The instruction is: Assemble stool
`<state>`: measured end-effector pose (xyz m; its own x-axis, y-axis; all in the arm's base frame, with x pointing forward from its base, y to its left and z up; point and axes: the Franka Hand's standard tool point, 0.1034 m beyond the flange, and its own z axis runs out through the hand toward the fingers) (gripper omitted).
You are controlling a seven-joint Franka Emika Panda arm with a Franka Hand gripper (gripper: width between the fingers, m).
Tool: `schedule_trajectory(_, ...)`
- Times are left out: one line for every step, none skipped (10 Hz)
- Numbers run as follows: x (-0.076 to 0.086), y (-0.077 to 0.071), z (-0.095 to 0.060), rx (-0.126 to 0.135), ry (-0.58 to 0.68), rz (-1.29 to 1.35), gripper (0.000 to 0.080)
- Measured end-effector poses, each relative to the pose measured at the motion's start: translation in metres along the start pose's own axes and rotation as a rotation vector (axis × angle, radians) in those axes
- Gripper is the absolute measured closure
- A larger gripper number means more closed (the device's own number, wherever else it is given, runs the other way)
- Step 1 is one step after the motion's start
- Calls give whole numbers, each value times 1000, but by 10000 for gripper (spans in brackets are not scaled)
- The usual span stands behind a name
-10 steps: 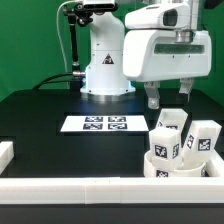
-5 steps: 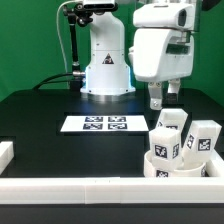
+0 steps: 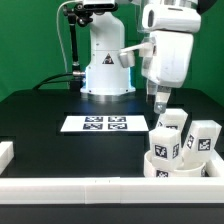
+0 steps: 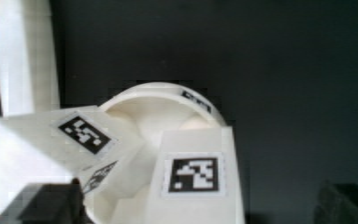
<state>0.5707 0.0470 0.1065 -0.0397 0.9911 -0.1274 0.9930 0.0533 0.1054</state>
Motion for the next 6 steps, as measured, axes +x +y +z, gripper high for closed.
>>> schedule_trajectory(4, -1, 0, 6, -1, -13, 150)
schedule_trajectory(9, 0, -1, 4, -7, -57, 150)
schedule_trajectory(13, 3, -2, 0, -7, -64, 150)
schedule_trajectory(16, 1, 2, 25, -13, -43, 150)
schedule_trajectory(19, 2, 5, 30, -14, -39, 150)
schedule_trajectory(20, 1, 8, 34, -14, -41, 150)
